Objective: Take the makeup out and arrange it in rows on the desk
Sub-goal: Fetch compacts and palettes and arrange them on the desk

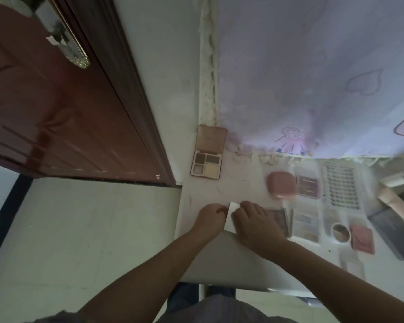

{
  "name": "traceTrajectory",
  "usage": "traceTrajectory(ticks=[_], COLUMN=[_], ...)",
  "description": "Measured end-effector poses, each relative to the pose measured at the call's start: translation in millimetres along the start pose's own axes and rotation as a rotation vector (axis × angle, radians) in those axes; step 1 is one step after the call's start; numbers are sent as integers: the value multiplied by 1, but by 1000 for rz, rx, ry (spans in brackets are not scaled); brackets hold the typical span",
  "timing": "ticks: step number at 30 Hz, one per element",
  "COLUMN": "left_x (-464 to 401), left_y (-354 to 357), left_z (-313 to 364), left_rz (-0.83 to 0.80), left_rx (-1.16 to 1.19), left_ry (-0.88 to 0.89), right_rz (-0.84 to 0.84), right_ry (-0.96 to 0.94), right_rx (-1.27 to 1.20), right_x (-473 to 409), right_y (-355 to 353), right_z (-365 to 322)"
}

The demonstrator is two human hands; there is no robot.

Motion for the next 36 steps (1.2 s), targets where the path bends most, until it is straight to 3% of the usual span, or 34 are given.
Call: traceTrajectory(ticks=[3, 7, 9, 14, 24, 31, 36], left_x=[4, 31, 41, 46, 61, 62, 61], left_y=[-8, 4, 3, -10, -31, -41, -41], left_z=[-10, 0, 14, 25, 27, 30, 28], left_rz=[-41, -511, -614, -483, -437, -513, -614], left_rx=[273, 807, 928, 966, 967, 1025, 1101], left_ry=[-180, -301, -266, -202, -149, -134, -176], right_rz=[63, 109, 148, 233, 216, 215, 70], right_ry=[41, 86, 62, 16, -32, -48, 24], right_rx=[-215, -600, -675, -690, -733, -822, -974], right_x=[-3, -5, -6, -10, -17, -28, -42], right_y=[-18, -55, -74, -109, -135, -141, -141], right_z=[-4, -15, -22, -37, -57, -60, -60])
Point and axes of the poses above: each hand's wrist, its own x-axis away from the middle knuckle, its own y-axis out of the palm, z = x × y, the point moved 9 cm from there along -x, towards the middle knuckle, and after that the axes turned 9 degrees about z, right-handed, at the moved point
